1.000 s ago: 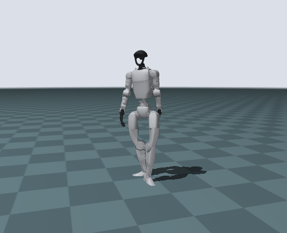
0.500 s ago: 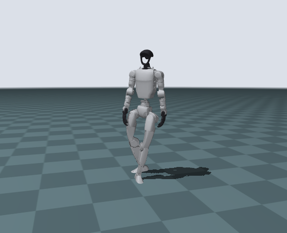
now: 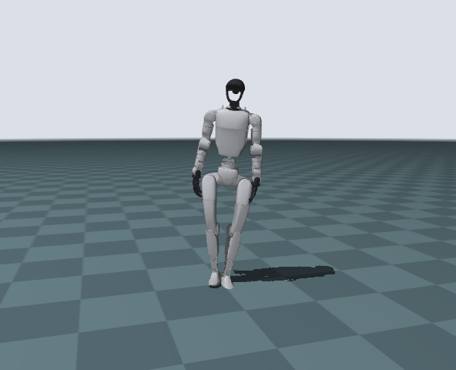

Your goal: In place motions

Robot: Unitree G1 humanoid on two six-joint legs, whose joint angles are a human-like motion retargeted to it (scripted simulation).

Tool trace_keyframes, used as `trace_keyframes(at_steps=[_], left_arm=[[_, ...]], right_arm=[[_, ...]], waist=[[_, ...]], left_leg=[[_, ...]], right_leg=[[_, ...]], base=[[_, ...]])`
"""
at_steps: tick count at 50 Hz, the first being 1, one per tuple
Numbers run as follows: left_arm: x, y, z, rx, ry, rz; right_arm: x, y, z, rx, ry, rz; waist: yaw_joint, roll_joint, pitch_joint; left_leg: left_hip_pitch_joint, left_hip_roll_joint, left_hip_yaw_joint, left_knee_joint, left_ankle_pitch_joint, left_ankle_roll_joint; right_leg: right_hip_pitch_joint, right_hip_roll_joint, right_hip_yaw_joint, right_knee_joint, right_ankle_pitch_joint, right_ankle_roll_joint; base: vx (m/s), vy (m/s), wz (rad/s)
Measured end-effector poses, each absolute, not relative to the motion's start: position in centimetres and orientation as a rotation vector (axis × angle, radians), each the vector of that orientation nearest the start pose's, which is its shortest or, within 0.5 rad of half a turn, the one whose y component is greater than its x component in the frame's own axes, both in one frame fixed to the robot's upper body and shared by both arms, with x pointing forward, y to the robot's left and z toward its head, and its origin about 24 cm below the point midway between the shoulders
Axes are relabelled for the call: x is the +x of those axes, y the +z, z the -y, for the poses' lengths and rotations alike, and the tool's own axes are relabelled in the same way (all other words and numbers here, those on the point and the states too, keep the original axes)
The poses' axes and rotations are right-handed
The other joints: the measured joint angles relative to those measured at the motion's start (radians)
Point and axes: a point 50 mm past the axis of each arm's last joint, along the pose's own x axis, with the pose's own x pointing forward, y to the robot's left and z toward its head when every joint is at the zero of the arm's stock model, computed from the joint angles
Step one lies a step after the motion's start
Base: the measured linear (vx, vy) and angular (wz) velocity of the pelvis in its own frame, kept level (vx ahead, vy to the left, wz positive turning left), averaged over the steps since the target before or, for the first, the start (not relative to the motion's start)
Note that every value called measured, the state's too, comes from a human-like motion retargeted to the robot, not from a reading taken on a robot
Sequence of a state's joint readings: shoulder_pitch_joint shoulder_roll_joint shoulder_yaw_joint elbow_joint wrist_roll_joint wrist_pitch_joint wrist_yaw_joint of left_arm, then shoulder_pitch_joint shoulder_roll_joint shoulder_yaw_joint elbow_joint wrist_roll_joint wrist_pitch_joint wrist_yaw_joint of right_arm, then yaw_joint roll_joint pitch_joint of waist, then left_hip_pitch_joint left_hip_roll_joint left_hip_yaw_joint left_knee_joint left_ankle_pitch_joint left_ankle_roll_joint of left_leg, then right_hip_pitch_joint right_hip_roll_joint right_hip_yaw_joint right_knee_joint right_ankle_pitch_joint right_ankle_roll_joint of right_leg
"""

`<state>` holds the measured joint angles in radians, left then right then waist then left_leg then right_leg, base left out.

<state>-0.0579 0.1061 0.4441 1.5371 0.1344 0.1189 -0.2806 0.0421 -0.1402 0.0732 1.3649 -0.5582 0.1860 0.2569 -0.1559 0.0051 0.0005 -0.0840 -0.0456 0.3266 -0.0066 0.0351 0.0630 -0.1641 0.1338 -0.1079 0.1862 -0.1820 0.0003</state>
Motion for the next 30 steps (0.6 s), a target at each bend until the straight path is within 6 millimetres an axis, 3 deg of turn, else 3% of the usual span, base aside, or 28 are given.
trace_keyframes(at_steps=[3, 8, 12, 17, 24, 30], left_arm=[[2.3, -17.9, -17.5, -0.349, 0.044, -1.580], [0.3, -18.0, -17.6, -0.214, 0.035, -1.652], [-2.1, -17.7, -18.3, -0.102, -0.057, -1.761], [-3.7, -17.6, -18.3, -0.064, -0.078, -1.816], [-4.4, -17.6, -16.3, -0.233, 0.011, -1.827], [-3.5, -17.8, -16.4, -0.125, 0.009, -1.809]], right_arm=[[2.2, -17.7, 20.4, -0.474, 0.492, -1.652], [4.1, -17.6, 20.1, -0.490, 0.486, -1.605], [4.7, -17.7, 19.0, -0.463, 0.484, -1.570], [4.9, -17.8, 17.8, -0.372, 0.468, -1.546], [5.2, -17.8, 17.7, -0.426, 0.546, -1.538], [4.5, -17.8, 18.4, -0.472, 0.546, -1.565]], waist=[[-0.011, -0.001, -0.022], [0.073, 0.018, -0.009], [0.027, 0.033, -0.064], [0.083, 0.017, -0.088], [0.062, 0.034, -0.095], [0.119, 0.025, -0.084]], left_leg=[[-0.015, -0.038, -0.076, 0.014, 0.003, 0.006], [0.011, -0.026, -0.053, 0.018, -0.017, 0.015], [-0.018, -0.035, -0.114, 0.032, -0.021, 0.017], [-0.013, -0.050, -0.116, 0.028, -0.024, 0.012], [0.005, -0.076, -0.156, 0.016, -0.029, 0.044], [0.002, -0.066, -0.079, 0.026, -0.031, 0.055]], right_leg=[[0.030, -0.064, -0.224, -0.044, 0.024, -0.001], [0.089, -0.065, -0.209, -0.093, 0.038, 0.013], [0.097, -0.059, -0.230, -0.135, 0.034, 0.012], [0.108, -0.074, -0.242, -0.146, 0.032, 0.009], [0.118, -0.059, -0.278, -0.144, 0.025, 0.003], [0.110, -0.054, -0.199, -0.108, 0.025, -0.002]], base=[[0.05, 0.05, 1.17], [-0.02, 0.02, 0.00], [0.07, 0.03, 0.68], [0.00, 0.01, 0.08], [-0.02, -0.02, 0.27], [-0.02, -0.01, -0.55]])
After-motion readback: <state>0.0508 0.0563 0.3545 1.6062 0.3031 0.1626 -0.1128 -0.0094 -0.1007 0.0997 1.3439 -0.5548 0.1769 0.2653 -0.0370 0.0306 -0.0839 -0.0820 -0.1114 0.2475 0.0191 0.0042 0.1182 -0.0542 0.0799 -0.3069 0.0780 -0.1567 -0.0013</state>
